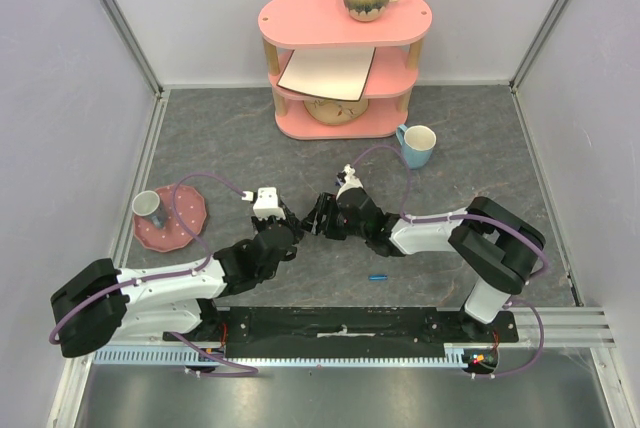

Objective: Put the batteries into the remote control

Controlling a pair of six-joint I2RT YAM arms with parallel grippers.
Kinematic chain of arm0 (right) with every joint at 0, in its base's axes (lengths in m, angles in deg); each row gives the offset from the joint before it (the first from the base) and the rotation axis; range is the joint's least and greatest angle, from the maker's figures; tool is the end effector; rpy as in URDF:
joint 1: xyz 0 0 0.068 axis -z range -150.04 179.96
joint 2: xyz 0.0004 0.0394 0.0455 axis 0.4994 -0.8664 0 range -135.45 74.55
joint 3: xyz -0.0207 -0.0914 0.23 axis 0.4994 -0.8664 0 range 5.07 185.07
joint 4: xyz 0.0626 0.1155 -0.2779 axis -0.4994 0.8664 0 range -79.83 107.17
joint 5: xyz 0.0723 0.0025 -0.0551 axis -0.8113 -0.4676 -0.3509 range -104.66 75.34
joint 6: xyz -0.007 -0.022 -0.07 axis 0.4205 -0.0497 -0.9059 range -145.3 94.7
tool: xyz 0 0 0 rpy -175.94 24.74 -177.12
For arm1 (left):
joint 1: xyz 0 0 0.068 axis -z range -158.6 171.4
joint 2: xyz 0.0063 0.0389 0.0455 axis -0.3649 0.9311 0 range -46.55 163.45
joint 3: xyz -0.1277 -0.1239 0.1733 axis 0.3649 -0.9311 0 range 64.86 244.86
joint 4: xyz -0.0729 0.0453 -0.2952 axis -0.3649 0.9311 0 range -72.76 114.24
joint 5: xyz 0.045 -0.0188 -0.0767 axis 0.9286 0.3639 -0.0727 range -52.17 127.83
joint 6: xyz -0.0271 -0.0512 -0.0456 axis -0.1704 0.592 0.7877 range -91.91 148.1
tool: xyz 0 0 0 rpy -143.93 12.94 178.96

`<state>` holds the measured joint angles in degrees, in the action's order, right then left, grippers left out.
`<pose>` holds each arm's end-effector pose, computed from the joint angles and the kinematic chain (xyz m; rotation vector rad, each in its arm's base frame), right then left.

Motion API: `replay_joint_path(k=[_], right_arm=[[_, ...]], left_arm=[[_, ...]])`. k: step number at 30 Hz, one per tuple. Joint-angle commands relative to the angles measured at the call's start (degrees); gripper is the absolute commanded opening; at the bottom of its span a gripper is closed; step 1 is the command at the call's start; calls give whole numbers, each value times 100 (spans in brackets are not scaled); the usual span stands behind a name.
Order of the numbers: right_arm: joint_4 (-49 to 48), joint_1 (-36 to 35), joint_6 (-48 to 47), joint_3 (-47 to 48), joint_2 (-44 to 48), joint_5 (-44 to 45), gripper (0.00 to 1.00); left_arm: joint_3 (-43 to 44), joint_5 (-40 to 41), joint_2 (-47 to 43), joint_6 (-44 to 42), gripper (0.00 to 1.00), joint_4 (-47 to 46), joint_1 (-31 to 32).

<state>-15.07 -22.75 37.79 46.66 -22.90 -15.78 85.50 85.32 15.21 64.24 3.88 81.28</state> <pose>0.2305 0.3046 0.0718 0.2002 2.3495 1.1510 0.1748 -0.2108 0.1221 -0.0996 1.8984 -0.2838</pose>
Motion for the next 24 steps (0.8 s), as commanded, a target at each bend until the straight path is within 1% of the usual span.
replay_joint_path(k=[1,14,24], right_arm=[[-236,-73,37,16,-108,69,69],[-412,-73,28,43,156,77,70],[-517,-55,63,78,51,77,70]], left_arm=[[-17,-64,29,165,2,326,68],[-25,-99,38,156,2,335,94],[-34,-152,29,139,2,326,112]])
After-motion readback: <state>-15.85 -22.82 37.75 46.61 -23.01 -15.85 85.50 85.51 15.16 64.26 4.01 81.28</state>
